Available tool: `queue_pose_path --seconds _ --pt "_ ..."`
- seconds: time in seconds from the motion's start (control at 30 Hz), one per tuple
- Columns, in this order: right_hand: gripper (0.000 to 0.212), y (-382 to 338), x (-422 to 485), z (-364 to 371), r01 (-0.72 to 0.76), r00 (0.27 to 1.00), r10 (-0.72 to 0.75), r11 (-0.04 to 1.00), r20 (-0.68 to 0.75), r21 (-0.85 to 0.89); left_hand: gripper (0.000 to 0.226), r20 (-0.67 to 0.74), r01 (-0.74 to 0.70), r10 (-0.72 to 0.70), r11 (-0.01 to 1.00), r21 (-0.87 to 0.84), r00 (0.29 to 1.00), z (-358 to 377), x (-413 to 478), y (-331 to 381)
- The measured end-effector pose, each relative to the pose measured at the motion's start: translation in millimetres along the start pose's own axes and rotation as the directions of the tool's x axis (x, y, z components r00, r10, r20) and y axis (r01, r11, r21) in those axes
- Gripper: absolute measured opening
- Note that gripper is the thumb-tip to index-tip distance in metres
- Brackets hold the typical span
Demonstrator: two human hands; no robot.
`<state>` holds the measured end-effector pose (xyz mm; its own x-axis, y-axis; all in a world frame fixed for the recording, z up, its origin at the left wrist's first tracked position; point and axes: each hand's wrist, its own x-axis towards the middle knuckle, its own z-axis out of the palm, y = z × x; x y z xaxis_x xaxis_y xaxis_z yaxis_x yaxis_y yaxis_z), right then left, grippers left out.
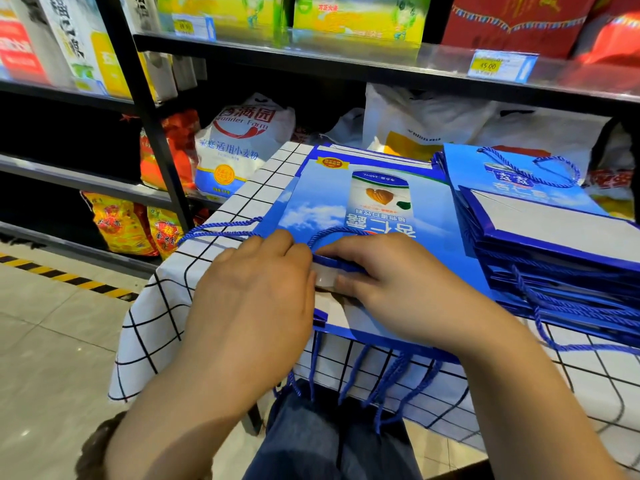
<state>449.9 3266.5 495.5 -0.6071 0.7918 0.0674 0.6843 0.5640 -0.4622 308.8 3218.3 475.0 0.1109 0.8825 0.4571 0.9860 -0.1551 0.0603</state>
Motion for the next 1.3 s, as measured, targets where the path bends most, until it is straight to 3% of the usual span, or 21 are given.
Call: queue_pose_path --seconds 0.17,0.23,0.33,0.43,0.5,0.6,0.73,0.83,0.93,1.0,1.07,1.13,1.23,1.3 --pt "0.024 8 -1 5 -0.030 0.998 0.028 0.999 -0.061 -0.024 0.027 0.146 -0.010 0.061 0.944 -0.328 0.987 1 -2 -12" --pt "0.033 11 -3 4 -0.035 0.998 0.033 0.999 -0.057 -0.030 0.028 0.103 -0.040 0.083 0.931 -0.363 0.991 7 -7 -16" --pt "0.047 7 -4 1 -0.044 0.996 0.037 0.995 0.077 0.091 0.029 0.053 0.032 -0.007 0.871 -0.490 0.999 13 -13 -19" --pt "0.034 7 0 -2 -0.095 0.988 0.059 0.960 0.142 0.263 0.023 0.014 0.065 -0.068 0.834 -0.548 0.998 13 -14 -19" --pt "0.025 8 3 -1 -0.070 0.990 0.043 0.977 0.135 0.201 0.018 -0.001 0.094 -0.112 0.837 -0.539 0.994 12 -14 -18" --pt "0.009 9 6 6 -0.059 0.998 0.056 0.994 0.043 0.089 0.016 0.002 0.124 -0.146 0.837 -0.533 0.989 11 -15 -17" --pt "0.016 14 6 10 -0.179 0.966 0.173 0.984 -0.194 -0.009 0.022 0.002 0.067 -0.077 0.850 -0.522 0.997 9 -14 -20" --pt "0.017 13 -2 4 -0.165 0.957 0.159 0.986 -0.243 -0.007 0.019 -0.005 0.062 -0.079 0.819 -0.570 0.997 9 -14 -19" --pt "0.061 -6 -14 -5 -0.076 0.993 0.075 0.997 -0.094 -0.009 0.020 -0.092 0.047 -0.137 0.765 -0.643 0.986 10 -11 -17" --pt "0.073 -19 -18 -3 -0.015 1.000 0.015 0.981 0.000 -0.194 0.017 -0.158 0.035 -0.213 0.692 -0.721 0.964 10 -9 -14" --pt "0.060 -27 -17 0 0.034 0.998 -0.050 0.942 -0.042 -0.333 0.017 -0.186 0.023 -0.310 0.564 -0.825 0.932 9 -7 -10" --pt "0.046 -28 -16 -2 0.048 0.992 -0.085 0.940 -0.096 -0.339 0.028 -0.205 -0.019 -0.429 0.399 -0.917 0.880 7 -7 -5" --pt "0.037 -26 -14 -8 0.036 0.971 -0.107 0.949 -0.212 -0.312 0.039 -0.235 -0.087 -0.626 0.258 -0.962 0.744 7 -11 2" --pt "0.035 -26 -11 -6 0.071 0.924 -0.152 0.970 -0.351 -0.234 0.034 -0.111 -0.107 -0.696 0.050 -0.993 0.709 9 -13 9"
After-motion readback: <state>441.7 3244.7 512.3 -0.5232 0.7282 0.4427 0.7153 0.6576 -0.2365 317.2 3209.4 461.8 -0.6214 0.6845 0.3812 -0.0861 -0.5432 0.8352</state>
